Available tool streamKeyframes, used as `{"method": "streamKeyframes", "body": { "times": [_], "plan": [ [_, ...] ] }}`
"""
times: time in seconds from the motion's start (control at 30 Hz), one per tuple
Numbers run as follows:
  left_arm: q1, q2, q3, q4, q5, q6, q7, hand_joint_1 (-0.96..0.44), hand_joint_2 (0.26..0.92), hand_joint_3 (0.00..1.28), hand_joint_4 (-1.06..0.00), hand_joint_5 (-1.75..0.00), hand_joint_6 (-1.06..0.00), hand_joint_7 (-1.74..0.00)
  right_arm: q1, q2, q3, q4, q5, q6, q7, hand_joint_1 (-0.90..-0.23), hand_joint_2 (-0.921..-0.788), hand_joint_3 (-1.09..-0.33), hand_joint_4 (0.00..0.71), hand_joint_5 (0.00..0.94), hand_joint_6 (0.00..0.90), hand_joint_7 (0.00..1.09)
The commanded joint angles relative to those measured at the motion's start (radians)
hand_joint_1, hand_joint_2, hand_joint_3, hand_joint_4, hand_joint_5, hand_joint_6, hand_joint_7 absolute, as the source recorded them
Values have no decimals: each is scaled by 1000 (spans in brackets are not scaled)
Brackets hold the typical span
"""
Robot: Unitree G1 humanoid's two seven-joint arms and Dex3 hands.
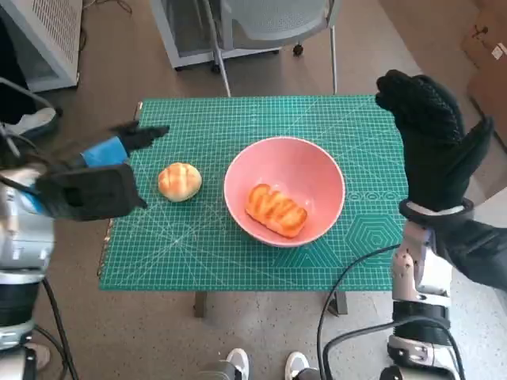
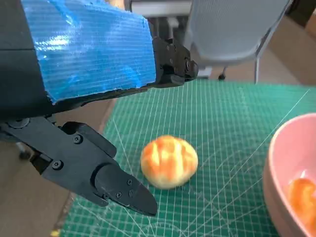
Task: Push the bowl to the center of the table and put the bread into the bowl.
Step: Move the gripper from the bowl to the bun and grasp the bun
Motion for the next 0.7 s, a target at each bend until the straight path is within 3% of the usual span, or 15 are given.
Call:
{"method": "streamKeyframes", "body": {
  "times": [0.03,0.33,0.7],
  "plan": [
    [-42,-36,-52,90,39,-23,35,-297,678,3,1,1,-166,-3,-5,0,3,20,9,18,17,-474,-921,-540,362,2,420,1],
    [-150,-125,-139,344,99,-82,131,-317,687,7,1,1,-155,0,-8,-11,-3,20,20,29,38,-474,-921,-538,369,4,421,2],
    [-283,-258,-224,689,167,-182,331,-307,716,16,-13,-5,-174,-8,1,-22,-8,3,16,36,45,-469,-921,-539,373,4,424,3]
  ]
}}
